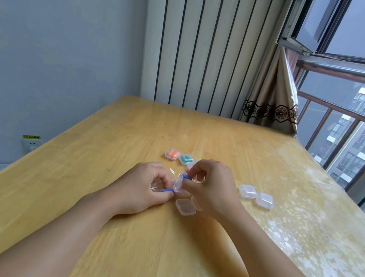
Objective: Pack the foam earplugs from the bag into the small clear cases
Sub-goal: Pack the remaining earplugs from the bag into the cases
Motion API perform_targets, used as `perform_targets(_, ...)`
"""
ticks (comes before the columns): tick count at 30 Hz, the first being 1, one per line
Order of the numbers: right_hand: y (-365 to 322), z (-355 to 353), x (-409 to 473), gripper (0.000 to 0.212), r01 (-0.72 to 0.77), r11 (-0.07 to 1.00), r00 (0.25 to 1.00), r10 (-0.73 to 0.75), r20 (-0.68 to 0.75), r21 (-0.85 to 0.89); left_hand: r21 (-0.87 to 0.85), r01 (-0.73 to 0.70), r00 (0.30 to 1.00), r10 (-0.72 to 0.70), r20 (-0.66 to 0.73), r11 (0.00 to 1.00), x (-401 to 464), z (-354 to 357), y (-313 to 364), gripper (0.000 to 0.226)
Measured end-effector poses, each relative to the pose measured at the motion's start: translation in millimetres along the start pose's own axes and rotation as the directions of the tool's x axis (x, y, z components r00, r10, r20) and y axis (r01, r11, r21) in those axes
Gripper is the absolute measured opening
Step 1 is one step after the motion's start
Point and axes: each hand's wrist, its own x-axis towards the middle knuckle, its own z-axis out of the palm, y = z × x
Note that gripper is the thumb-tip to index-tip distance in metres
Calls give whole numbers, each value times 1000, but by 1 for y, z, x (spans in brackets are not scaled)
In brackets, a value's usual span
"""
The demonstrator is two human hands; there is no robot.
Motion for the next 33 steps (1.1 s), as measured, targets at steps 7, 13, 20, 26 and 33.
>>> perform_targets(7, 0, -13, -5, 14, 111, 992, 992, -107, -64, 52, 57, -3, 999, 1, 43, 998, 1, -1, -1, 8)
perform_targets(13, -2, -9, -9, 10, 83, 996, 978, -89, 188, 39, 70, -27, 1000, 28, -14, 997, -1, -2, 4, 9)
perform_targets(20, 5, -11, -4, 13, -58, 952, 946, -43, 320, 301, -2, -14, 1000, 14, -14, 1000, -4, -3, 8, 9)
perform_targets(26, 1, -15, -8, 17, -74, 941, 939, -46, 341, 331, -87, 113, 988, -121, -96, 990, -4, -6, 9, 20)
perform_targets(33, -2, -18, -9, 16, -216, 872, 920, 31, 391, 439, -196, 271, 914, -316, -254, 942, -3, 0, 18, 20)
